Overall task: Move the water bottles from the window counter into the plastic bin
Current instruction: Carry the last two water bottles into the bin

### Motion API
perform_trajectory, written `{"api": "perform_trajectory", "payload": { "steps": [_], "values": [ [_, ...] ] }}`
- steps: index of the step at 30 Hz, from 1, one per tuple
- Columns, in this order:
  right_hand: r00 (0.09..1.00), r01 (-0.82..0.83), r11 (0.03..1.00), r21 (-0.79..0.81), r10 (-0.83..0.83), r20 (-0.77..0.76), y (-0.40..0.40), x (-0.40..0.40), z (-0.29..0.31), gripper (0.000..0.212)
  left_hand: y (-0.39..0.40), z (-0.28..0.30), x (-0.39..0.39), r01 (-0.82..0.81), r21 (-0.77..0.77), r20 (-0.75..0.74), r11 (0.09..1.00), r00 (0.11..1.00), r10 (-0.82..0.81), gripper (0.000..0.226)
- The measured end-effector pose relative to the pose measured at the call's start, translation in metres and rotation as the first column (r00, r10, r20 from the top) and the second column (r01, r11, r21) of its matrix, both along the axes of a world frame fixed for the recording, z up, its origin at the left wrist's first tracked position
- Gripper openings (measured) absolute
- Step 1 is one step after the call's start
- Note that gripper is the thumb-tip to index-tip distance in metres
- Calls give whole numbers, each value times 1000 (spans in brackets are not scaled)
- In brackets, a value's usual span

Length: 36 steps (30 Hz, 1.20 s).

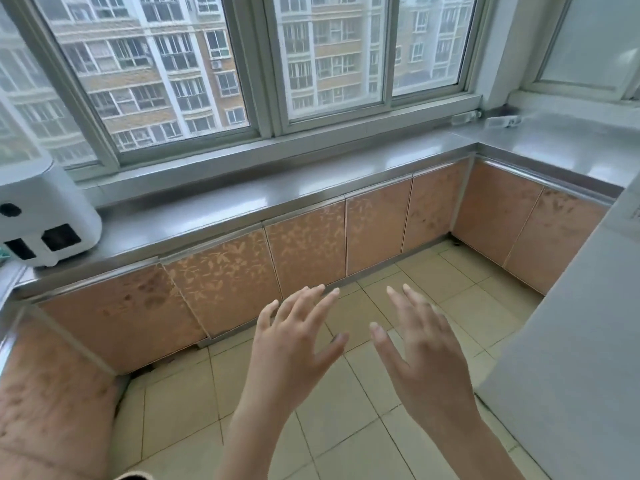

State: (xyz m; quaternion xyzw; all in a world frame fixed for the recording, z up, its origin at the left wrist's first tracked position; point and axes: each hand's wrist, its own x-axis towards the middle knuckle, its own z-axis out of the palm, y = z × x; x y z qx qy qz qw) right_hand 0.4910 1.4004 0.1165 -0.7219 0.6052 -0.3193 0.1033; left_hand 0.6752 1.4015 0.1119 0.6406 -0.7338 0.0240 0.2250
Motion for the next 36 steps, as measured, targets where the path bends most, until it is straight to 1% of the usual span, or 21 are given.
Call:
{"api": "perform_trajectory", "payload": {
  "steps": [2,5,9,13,15,20,26,30,36],
  "values": [
    [1000,2,1000,10,-2,-1,-48,-15,6,63,-48,4,-13,4,5,16,1000,1000,-4,58],
    [1000,28,999,-16,-28,-11,-115,-39,16,61,-117,12,-36,17,-5,17,1000,1000,-17,59],
    [996,90,996,-19,-90,-16,-187,-72,18,61,-199,17,-68,66,-6,20,998,998,-66,60],
    [986,167,986,-6,-167,-29,-254,-106,12,63,-281,12,-103,143,9,3,990,990,-143,61],
    [978,203,979,-16,-204,-38,-290,-121,9,61,-324,8,-122,192,16,4,981,981,-192,61],
    [965,255,967,0,-255,-57,-391,-157,0,60,-445,-3,-168,299,21,-22,954,954,-298,62],
    [937,339,941,0,-338,-94,-519,-201,8,59,-591,5,-222,387,20,-38,922,922,-386,62],
    [910,403,915,-19,-403,-101,-589,-232,15,59,-667,12,-257,430,24,-26,902,903,-430,63],
    [888,451,892,24,-445,-116,-686,-282,12,64,-766,8,-299,455,12,-13,891,891,-454,65]
  ]
}}
